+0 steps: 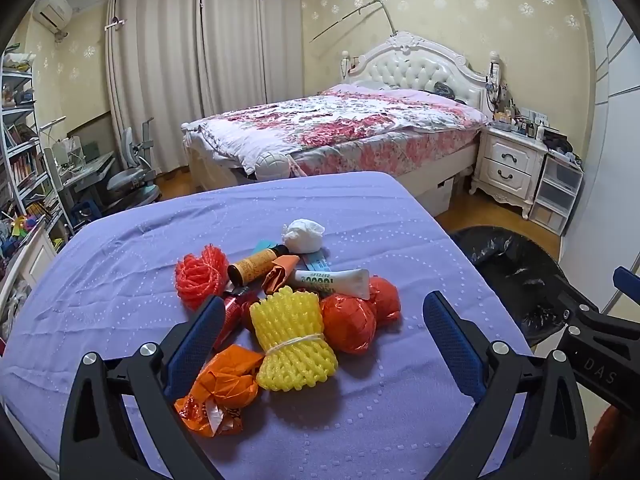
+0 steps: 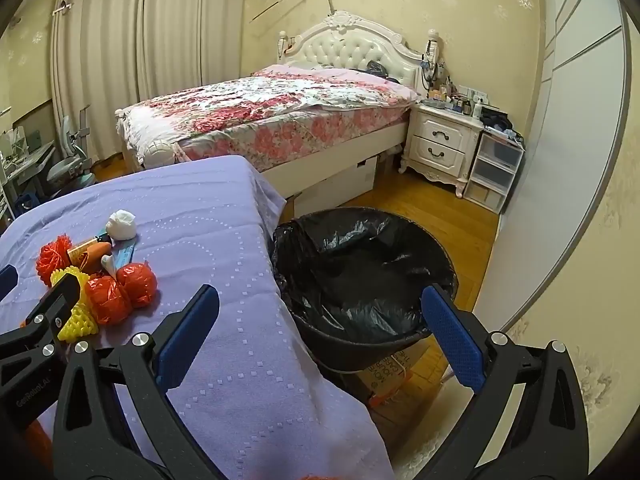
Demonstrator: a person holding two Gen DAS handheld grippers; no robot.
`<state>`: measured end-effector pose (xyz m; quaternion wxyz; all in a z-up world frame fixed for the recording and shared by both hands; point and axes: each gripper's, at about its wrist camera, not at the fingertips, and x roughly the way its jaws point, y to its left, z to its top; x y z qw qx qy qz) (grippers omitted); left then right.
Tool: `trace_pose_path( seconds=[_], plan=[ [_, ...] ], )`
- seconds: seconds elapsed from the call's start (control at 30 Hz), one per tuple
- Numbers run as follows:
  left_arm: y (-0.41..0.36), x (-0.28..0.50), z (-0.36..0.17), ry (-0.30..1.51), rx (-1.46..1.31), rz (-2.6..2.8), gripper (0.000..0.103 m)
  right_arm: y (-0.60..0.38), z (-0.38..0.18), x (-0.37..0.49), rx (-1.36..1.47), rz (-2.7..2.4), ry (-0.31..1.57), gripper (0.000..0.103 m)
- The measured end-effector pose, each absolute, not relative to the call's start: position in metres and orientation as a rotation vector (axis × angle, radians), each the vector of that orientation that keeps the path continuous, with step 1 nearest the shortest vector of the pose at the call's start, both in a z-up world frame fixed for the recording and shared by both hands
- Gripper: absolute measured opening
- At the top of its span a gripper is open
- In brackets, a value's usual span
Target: Collect trash
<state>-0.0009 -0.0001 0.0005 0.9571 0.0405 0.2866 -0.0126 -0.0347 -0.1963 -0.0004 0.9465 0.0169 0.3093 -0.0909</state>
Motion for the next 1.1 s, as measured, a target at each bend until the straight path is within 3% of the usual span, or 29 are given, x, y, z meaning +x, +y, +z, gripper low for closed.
trace_pose_path(
  seconds=[1.1],
  plan=[
    [0.002, 0.003, -0.012, 0.619, 0.06, -0.034, 0.096, -0.207, 0.001, -0.04, 0.045, -0.199, 0.633, 0.099]
  ],
)
